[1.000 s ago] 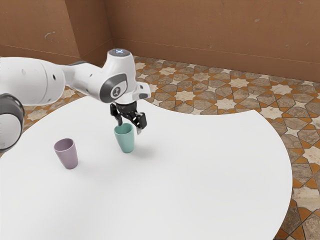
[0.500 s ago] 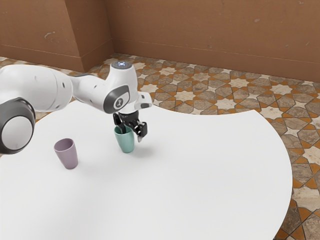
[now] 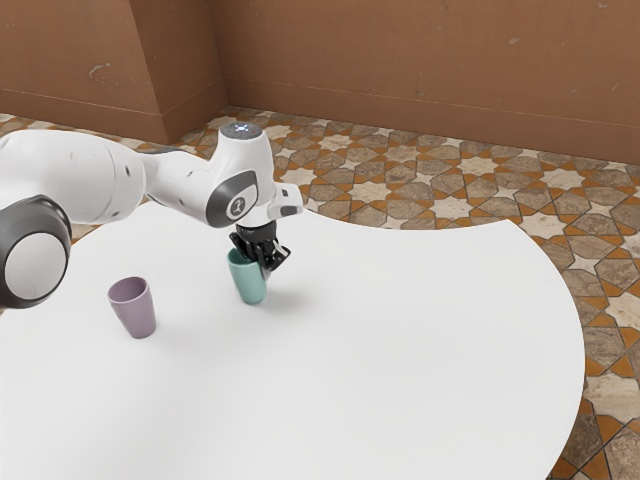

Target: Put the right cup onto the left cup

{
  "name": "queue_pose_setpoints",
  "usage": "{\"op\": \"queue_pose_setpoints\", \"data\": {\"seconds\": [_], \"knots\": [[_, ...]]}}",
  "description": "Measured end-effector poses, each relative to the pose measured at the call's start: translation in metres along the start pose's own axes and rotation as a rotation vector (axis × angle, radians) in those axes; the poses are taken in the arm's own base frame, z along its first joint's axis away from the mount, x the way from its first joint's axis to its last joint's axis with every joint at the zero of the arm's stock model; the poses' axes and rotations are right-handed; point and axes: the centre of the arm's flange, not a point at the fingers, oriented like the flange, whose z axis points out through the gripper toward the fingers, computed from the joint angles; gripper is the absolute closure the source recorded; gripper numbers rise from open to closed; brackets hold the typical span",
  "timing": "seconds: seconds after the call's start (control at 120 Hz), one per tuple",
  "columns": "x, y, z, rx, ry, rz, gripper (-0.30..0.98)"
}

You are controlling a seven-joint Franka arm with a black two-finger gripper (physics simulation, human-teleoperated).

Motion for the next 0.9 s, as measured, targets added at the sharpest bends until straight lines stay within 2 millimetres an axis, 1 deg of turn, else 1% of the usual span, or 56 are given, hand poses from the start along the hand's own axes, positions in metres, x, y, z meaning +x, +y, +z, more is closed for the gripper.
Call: {"op": "queue_pose_setpoints", "data": {"seconds": [0.083,0.15,0.233,0.367,0.617,0.708,0.808,0.9], "knots": [[0.000,0.001,-0.001,0.000,0.001,0.002,0.75],[0.000,0.001,-0.007,0.002,0.007,0.003,0.75],[0.000,-0.001,-0.026,0.005,0.023,0.002,0.76],[-0.004,-0.005,-0.065,0.012,0.044,-0.001,0.76],[-0.051,-0.011,-0.137,0.018,0.056,-0.014,0.76],[-0.070,-0.013,-0.159,0.021,0.058,-0.022,0.77],[-0.094,-0.029,-0.173,0.026,0.045,-0.055,0.76],[-0.117,-0.050,-0.177,0.029,0.025,-0.098,0.76]]}}
